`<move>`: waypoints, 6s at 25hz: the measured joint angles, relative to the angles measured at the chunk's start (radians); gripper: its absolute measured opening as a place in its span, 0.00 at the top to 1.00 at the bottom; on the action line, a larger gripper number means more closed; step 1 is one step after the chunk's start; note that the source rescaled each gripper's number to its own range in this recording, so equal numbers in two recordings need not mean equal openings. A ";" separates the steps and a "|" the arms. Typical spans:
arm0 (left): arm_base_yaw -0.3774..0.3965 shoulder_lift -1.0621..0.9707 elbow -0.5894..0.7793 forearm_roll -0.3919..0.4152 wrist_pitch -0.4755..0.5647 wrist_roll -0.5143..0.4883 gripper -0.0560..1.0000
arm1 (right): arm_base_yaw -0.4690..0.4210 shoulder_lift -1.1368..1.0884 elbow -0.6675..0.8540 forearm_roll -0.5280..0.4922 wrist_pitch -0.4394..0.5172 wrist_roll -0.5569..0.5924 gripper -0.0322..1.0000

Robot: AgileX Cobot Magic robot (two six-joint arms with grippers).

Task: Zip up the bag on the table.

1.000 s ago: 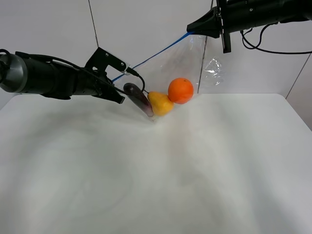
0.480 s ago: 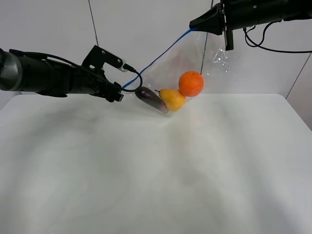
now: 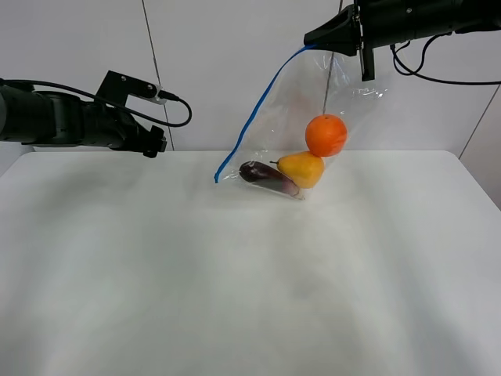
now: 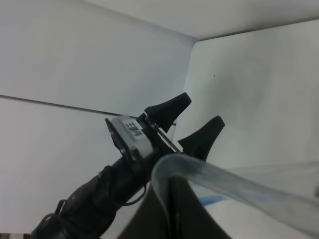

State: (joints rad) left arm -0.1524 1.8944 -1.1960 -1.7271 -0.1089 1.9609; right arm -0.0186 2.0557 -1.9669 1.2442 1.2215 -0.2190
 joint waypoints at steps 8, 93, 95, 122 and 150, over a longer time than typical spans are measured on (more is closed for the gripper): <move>0.144 -0.064 0.000 -0.005 0.512 -0.256 0.03 | 0.000 0.000 0.000 0.005 0.000 -0.013 0.97; 0.306 -1.326 0.592 1.658 1.223 -1.908 0.03 | -0.046 -0.129 0.211 -1.086 0.003 0.091 0.00; 0.306 -1.326 0.592 1.658 1.223 -1.908 0.03 | -0.091 -0.141 0.213 -1.097 0.002 0.085 0.00; 0.306 -1.326 0.592 1.655 1.154 -1.908 0.03 | -0.118 -1.050 1.119 -1.132 -0.058 0.078 0.00; 0.298 -1.326 0.592 1.630 1.213 -1.908 0.03 | -0.020 -1.790 1.473 -1.235 -0.195 0.219 0.00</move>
State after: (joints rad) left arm 0.1459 0.5683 -0.6037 -0.0974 1.1044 0.0526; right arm -0.0389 0.2653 -0.4937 0.0095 1.0266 0.0000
